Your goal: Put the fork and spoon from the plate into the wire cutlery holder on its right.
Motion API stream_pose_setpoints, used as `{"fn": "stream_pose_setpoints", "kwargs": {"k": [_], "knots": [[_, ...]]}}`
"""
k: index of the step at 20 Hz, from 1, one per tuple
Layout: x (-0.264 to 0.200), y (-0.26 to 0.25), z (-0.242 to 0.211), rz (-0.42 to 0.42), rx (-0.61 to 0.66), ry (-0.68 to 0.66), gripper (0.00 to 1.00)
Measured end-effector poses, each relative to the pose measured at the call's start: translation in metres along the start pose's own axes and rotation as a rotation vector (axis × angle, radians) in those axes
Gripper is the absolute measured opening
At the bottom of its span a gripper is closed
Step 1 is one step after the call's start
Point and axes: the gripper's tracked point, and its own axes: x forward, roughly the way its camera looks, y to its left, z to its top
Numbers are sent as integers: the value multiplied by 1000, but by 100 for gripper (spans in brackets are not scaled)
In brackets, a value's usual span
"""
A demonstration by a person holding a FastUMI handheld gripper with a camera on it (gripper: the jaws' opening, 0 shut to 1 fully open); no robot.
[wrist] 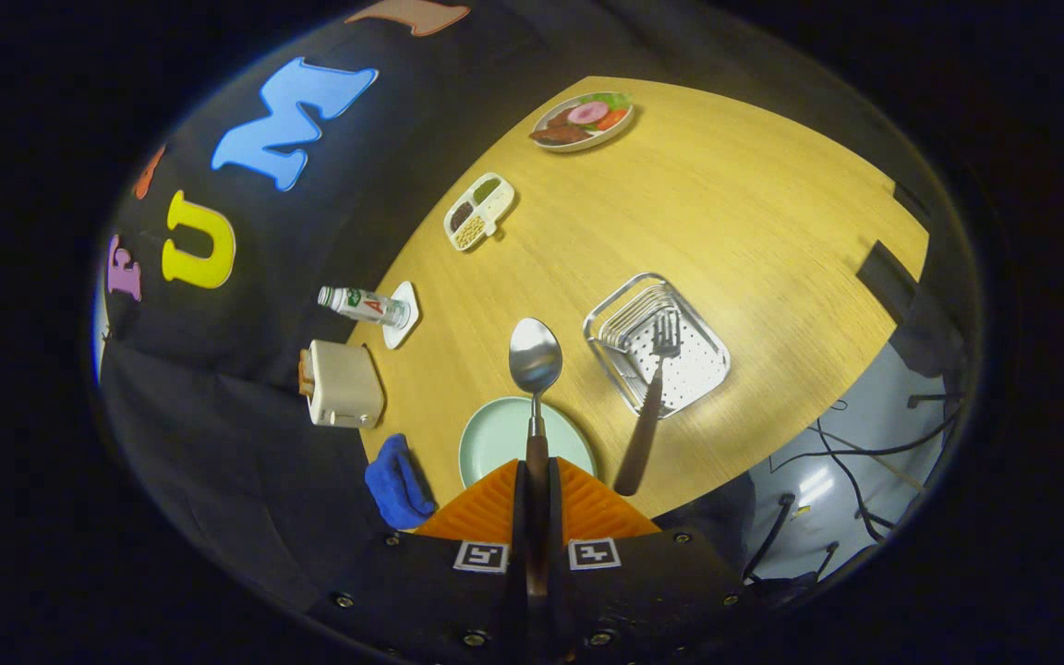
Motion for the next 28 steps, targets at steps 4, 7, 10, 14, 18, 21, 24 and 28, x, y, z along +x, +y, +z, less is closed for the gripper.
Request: {"fn": "stream_pose_setpoints", "kwargs": {"k": [4,7,10,14,18,21,24,28], "knots": [[-11,-20,3,-20,93,-20,9],[-9,-20,3,-10,143,-8,10],[-15,-17,9,7,185,-23,9],[-16,-25,11,-7,215,-11,10],[-17,-32,8,-39,214,4,9],[-16,-36,11,-54,231,-9,9],[-20,-34,13,-63,228,-26,26],[-27,-34,19,-69,209,-48,37]]}}
